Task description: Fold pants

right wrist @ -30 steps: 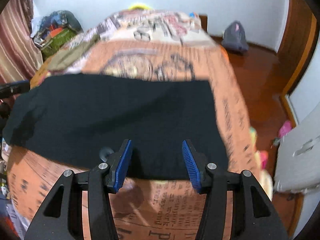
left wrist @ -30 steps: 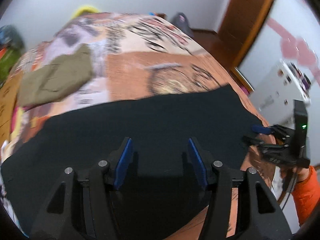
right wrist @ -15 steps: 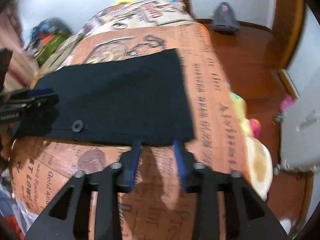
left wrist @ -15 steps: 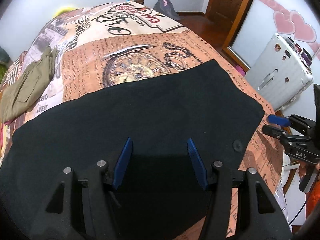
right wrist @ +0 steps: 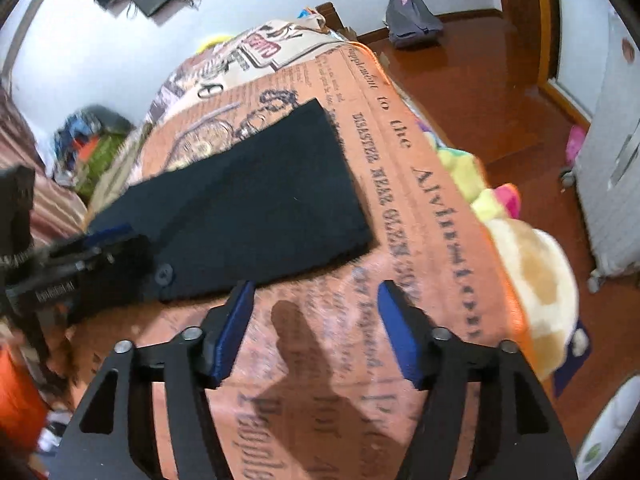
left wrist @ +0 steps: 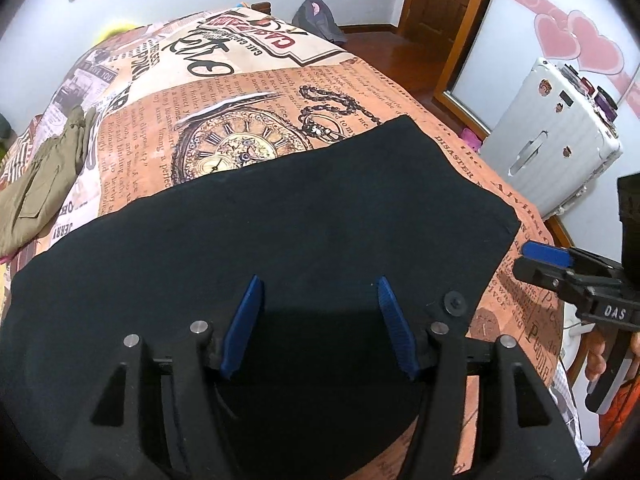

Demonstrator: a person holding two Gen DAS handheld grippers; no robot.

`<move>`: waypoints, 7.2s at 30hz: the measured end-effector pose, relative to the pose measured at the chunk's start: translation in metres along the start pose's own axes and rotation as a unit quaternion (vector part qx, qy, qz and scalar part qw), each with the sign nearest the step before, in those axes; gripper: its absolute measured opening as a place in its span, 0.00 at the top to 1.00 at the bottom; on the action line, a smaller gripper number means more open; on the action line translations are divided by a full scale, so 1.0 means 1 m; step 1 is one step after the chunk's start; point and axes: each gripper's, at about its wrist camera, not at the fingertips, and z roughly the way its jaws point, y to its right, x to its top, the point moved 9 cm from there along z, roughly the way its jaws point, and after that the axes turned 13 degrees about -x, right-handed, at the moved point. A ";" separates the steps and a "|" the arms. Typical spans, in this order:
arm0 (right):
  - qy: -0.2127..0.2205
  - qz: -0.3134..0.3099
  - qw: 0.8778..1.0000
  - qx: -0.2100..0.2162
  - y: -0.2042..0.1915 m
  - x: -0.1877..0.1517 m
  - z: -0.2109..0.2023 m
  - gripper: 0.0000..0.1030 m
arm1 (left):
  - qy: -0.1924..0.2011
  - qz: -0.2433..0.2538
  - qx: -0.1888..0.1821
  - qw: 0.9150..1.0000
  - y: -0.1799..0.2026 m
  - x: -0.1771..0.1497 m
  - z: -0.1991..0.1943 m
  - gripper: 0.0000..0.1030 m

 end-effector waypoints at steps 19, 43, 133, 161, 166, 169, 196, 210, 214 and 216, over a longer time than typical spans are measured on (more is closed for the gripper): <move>0.004 0.037 0.999 0.003 -0.002 0.009 0.018 0.41 | 0.016 -0.003 -0.010 1.000 0.001 0.000 0.000 0.41; 0.101 0.019 0.995 0.007 -0.040 0.062 -0.031 0.85 | 0.034 -0.015 -0.026 0.999 0.001 -0.003 -0.022 0.41; 0.102 -0.311 0.944 0.052 -0.301 -0.038 -0.039 0.56 | 0.214 -0.285 0.118 0.927 -0.232 -0.245 -0.285 0.24; 0.048 -0.386 0.920 0.035 -0.344 -0.093 0.030 0.47 | 0.218 -0.424 -0.029 0.879 -0.259 -0.277 -0.204 0.14; 0.044 -0.381 0.922 0.041 -0.343 -0.092 0.030 0.47 | 0.227 -0.415 0.010 0.881 -0.270 -0.266 -0.203 0.15; 0.042 -0.381 0.923 0.043 -0.343 -0.093 0.030 0.47 | 0.230 -0.409 0.043 0.882 -0.275 -0.263 -0.205 0.22; 0.114 -0.285 0.950 0.054 -0.288 -0.027 -0.041 0.47 | 0.273 -0.197 0.148 0.930 -0.225 -0.135 -0.306 0.78; 0.053 -0.253 0.966 0.028 -0.237 -0.044 0.016 0.44 | 0.284 -0.070 0.137 0.946 -0.140 -0.034 -0.302 0.81; 0.051 -0.246 0.967 0.042 -0.236 -0.042 0.017 0.43 | 0.275 -0.058 0.108 0.954 -0.121 -0.014 -0.280 0.83; 0.051 -0.246 0.967 0.044 -0.237 -0.042 0.016 0.43 | 0.270 -0.053 0.096 0.957 -0.114 -0.009 -0.271 0.84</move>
